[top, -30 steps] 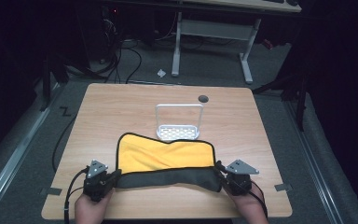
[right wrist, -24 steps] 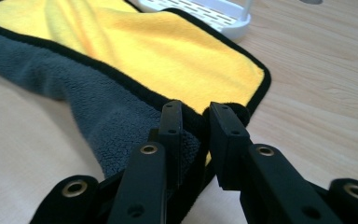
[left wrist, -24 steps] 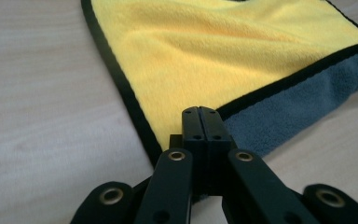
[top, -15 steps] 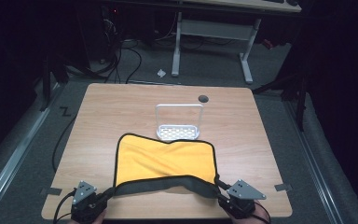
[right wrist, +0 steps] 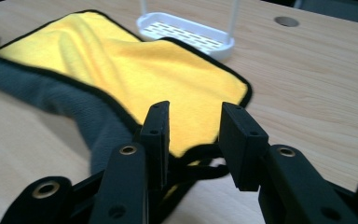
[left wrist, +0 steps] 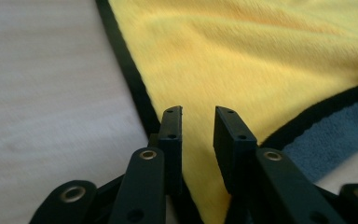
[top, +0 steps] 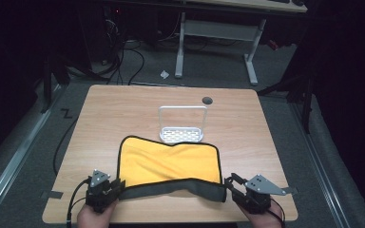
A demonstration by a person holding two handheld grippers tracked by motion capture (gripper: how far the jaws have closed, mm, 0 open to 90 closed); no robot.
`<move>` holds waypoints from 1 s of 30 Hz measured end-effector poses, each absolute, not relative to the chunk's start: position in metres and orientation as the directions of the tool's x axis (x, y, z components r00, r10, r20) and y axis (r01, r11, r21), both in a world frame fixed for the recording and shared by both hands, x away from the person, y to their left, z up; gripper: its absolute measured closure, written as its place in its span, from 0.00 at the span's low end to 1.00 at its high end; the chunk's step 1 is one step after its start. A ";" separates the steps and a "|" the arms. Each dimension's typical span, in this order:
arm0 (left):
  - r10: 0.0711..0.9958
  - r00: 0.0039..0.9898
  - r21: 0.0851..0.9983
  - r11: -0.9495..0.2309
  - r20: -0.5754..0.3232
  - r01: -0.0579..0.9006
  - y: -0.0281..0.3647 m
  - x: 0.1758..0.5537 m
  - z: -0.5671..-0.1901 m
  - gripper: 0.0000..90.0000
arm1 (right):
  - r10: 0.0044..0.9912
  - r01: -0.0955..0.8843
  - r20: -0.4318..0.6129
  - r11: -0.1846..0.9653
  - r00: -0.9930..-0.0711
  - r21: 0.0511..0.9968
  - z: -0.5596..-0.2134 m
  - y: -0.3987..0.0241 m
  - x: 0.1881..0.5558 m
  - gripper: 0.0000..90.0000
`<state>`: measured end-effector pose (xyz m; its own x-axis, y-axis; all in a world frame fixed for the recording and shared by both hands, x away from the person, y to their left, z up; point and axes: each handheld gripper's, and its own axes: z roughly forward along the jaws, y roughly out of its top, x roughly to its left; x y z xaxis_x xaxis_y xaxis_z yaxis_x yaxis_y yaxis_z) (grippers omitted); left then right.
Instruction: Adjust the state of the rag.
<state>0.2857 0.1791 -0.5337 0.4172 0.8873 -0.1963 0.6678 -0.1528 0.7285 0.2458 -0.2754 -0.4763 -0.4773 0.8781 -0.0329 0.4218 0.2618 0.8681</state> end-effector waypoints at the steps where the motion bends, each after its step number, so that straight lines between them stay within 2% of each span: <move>1: 0.887 0.417 0.729 -0.153 -0.196 0.668 0.179 0.286 -0.534 0.80 | 0.882 0.423 -0.035 0.259 -0.469 0.868 -0.477 -0.278 0.248 0.71; 7: 0.891 0.414 0.727 -0.159 -0.185 0.668 0.181 0.266 -0.533 0.80 | 0.909 0.495 -0.041 0.263 -0.416 0.828 -0.493 -0.291 0.276 0.72; 13: 0.895 0.405 0.730 -0.149 -0.187 0.667 0.187 0.254 -0.532 0.78 | 0.912 0.526 -0.049 0.278 -0.407 0.803 -0.503 -0.294 0.296 0.73; 15: 0.895 0.399 0.729 -0.138 -0.197 0.671 0.190 0.247 -0.533 0.78 | 0.909 0.547 -0.042 0.286 -0.414 0.787 -0.509 -0.292 0.301 0.74; 20: 0.892 0.393 0.741 -0.106 -0.224 0.663 0.195 0.239 -0.527 0.75 | 0.866 0.539 -0.037 0.343 -0.498 0.770 -0.518 -0.272 0.280 0.74; 21: 0.892 0.400 0.764 -0.105 -0.210 0.636 0.195 0.241 -0.521 0.74 | 0.848 0.515 -0.053 0.369 -0.528 0.774 -0.517 -0.266 0.272 0.73; 23: 0.890 0.405 0.769 -0.107 -0.208 0.630 0.194 0.244 -0.518 0.73 | 0.845 0.510 -0.061 0.377 -0.531 0.773 -0.516 -0.264 0.270 0.72; 28: 0.865 0.458 0.753 -0.158 -0.207 0.639 0.181 0.280 -0.510 0.73 | 0.845 0.525 -0.058 0.383 -0.532 0.760 -0.520 -0.261 0.278 0.72; 30: 0.851 0.493 0.734 -0.215 -0.183 0.644 0.170 0.295 -0.512 0.74 | 0.849 0.528 -0.055 0.376 -0.526 0.761 -0.520 -0.260 0.282 0.72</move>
